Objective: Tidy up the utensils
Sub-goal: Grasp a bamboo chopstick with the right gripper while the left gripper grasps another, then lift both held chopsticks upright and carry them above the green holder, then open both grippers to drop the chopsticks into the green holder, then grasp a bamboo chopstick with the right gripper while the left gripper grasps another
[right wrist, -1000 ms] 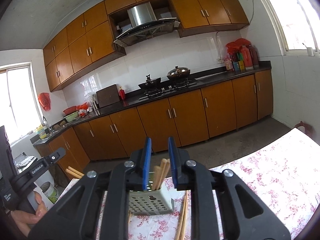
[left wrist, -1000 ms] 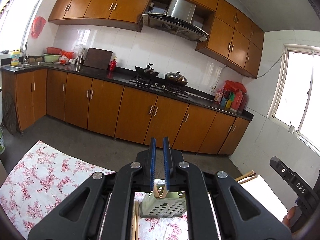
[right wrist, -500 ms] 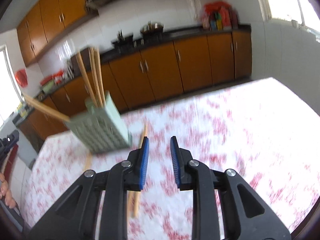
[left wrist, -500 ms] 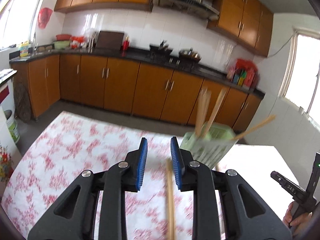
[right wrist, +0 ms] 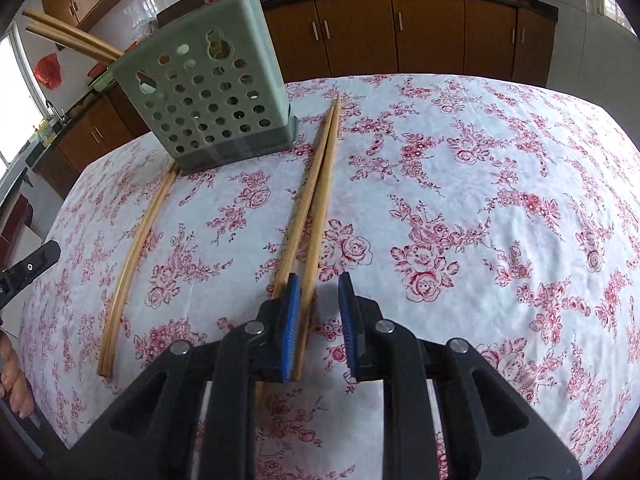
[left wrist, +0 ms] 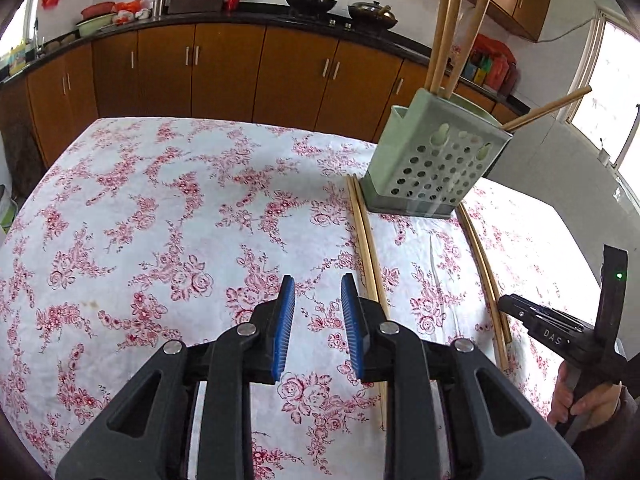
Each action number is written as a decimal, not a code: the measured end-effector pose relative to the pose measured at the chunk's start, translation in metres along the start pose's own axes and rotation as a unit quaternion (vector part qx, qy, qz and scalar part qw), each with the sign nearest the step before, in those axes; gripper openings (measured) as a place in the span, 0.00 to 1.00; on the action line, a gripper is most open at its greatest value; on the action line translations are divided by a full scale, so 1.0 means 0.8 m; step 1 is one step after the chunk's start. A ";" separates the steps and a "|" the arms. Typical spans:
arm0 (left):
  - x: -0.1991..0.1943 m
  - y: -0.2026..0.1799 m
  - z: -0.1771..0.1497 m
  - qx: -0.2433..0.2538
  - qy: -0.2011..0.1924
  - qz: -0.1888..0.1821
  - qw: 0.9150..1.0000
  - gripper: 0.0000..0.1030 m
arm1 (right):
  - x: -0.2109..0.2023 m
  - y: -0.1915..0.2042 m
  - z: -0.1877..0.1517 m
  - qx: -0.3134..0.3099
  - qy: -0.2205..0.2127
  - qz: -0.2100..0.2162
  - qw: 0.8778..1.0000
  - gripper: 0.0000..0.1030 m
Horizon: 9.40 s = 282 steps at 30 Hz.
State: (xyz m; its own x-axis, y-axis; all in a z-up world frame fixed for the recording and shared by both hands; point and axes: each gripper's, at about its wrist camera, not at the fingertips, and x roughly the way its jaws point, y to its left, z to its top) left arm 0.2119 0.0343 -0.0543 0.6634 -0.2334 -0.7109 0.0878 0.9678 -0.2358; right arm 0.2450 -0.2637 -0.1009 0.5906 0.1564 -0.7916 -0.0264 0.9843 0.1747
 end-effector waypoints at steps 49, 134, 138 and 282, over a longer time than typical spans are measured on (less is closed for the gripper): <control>0.069 0.039 0.015 0.016 0.046 0.093 0.994 0.08 | -0.007 -0.052 0.008 0.010 -0.034 -0.104 0.994 0.17; -0.106 -0.004 0.075 0.012 -0.136 0.039 0.990 0.07 | -0.188 -0.059 0.064 0.022 -0.234 -0.063 0.970 0.07; -0.115 -0.009 0.081 0.017 -0.150 0.037 0.988 0.07 | -0.192 -0.060 0.069 0.024 -0.240 -0.062 0.968 0.07; 0.075 0.018 0.008 0.034 0.025 0.106 0.994 0.09 | -0.004 -0.029 0.018 -0.012 -0.026 -0.082 0.996 0.09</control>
State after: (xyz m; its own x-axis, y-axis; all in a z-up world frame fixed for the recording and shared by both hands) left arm 0.2575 0.0350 -0.0965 0.6348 -0.0269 -0.7722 0.0013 0.9994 -0.0338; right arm 0.2552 -0.2882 -0.0941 0.6299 -0.0102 -0.7766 0.0550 0.9980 0.0315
